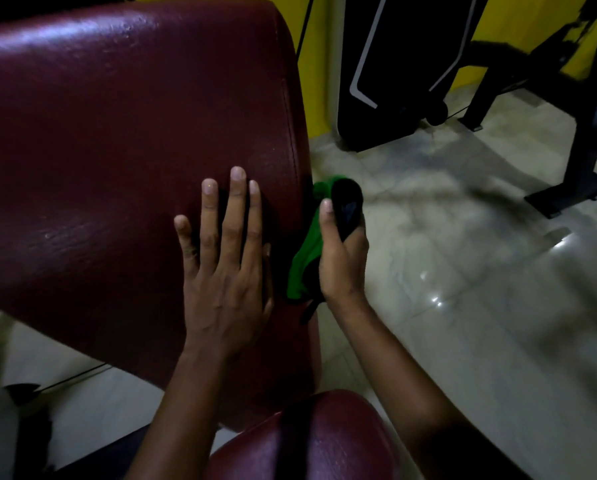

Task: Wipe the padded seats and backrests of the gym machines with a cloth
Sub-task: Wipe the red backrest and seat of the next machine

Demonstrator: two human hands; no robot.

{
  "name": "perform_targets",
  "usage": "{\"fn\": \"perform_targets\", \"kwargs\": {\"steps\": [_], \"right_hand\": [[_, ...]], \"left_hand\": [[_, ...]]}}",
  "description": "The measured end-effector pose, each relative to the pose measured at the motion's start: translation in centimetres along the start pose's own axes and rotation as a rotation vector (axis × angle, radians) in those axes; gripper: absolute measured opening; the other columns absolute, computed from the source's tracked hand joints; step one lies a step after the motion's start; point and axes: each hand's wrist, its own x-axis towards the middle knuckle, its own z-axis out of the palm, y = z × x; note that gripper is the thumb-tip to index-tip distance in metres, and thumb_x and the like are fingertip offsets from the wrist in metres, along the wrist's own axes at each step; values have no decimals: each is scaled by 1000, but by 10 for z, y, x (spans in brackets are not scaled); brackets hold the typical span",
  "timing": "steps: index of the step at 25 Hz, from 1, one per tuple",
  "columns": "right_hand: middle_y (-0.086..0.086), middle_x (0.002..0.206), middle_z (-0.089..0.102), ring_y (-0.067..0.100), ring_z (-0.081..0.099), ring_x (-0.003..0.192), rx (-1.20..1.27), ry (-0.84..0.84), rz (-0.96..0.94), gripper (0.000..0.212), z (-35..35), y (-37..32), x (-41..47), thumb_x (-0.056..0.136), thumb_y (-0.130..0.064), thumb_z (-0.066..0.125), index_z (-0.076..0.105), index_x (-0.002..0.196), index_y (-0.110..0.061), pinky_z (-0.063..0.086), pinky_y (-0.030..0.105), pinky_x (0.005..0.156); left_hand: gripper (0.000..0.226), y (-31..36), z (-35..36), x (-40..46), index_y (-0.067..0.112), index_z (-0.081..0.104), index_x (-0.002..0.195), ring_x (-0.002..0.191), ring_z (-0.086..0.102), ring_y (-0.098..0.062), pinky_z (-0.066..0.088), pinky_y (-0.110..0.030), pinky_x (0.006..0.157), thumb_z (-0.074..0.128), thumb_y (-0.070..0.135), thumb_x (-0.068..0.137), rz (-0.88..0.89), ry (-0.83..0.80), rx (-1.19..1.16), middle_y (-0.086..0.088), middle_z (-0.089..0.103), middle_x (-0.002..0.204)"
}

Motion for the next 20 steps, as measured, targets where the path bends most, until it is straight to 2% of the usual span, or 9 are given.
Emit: {"fn": "perform_targets", "kwargs": {"steps": [2, 4, 8, 10, 13, 15, 16, 18, 20], "right_hand": [[5, 115, 58, 10, 56, 106, 23, 44, -182, 33, 0, 19, -16, 87, -48, 52, 48, 114, -30, 45, 16, 88], [3, 114, 58, 9, 56, 107, -32, 51, -149, 33, -3, 52, -27, 87, -47, 49, 47, 116, -31, 43, 15, 88], [5, 110, 59, 25, 57, 103, -274, 0, 422, 32, -18, 82, -13, 95, -29, 44, 53, 122, -13, 44, 30, 85], [4, 108, 59, 25, 56, 96, -289, -37, 548, 31, -17, 68, 3, 96, -28, 42, 53, 123, -17, 45, 32, 82], [6, 115, 57, 20, 55, 102, -171, 56, 284, 34, -6, 45, -4, 95, -39, 47, 52, 123, -19, 46, 33, 90], [1, 115, 57, 11, 55, 104, -123, 78, 58, 40, -7, 61, -26, 90, -49, 49, 49, 120, -23, 45, 22, 90], [-1, 115, 57, 7, 55, 104, -148, 65, 49, 41, -12, 79, -33, 87, -50, 48, 48, 119, -25, 43, 17, 89], [3, 116, 59, 13, 57, 103, -247, -44, 302, 48, -28, 116, -35, 84, -47, 44, 50, 122, -18, 45, 22, 88], [5, 108, 60, 20, 57, 96, -380, -221, 619, 40, -47, 133, -34, 92, -36, 42, 51, 123, -14, 45, 28, 77]], "left_hand": [[60, 1, 4, -5, 6, 12, 151, 146, -7, -23, -8, -46, 116, 36, 22, 99, -3, 13, -5, -10, 10, 158], [59, 3, 9, -11, 6, 13, 151, 146, -7, -23, -8, -45, 116, 37, 21, 99, -4, 32, -14, -9, 11, 158], [62, 5, 19, -28, 8, 11, 151, 146, -10, -22, -10, -43, 116, 40, 22, 99, 15, 21, -5, -8, 10, 157], [62, 4, 21, -35, 8, 11, 152, 146, -11, -22, -10, -43, 116, 41, 22, 99, 23, 11, 10, -8, 10, 157], [63, 5, 23, -36, 8, 11, 152, 146, -11, -22, -10, -43, 116, 41, 23, 99, 27, 28, 39, -5, 6, 158], [64, 5, 24, -36, 8, 10, 152, 146, -11, -23, -12, -43, 116, 42, 23, 99, 38, 32, 43, -2, -2, 159], [64, 5, 25, -36, 9, 9, 152, 146, -12, -22, -12, -43, 116, 41, 22, 99, 39, 31, 46, -2, -2, 159], [63, 6, 27, -38, 9, 8, 152, 146, -14, -21, -13, -42, 115, 41, 22, 99, 27, 29, 34, -4, 4, 159], [63, 8, 29, -43, 9, 8, 152, 145, -15, -21, -13, -42, 115, 41, 21, 99, 17, 31, 17, -7, 8, 157]]}}
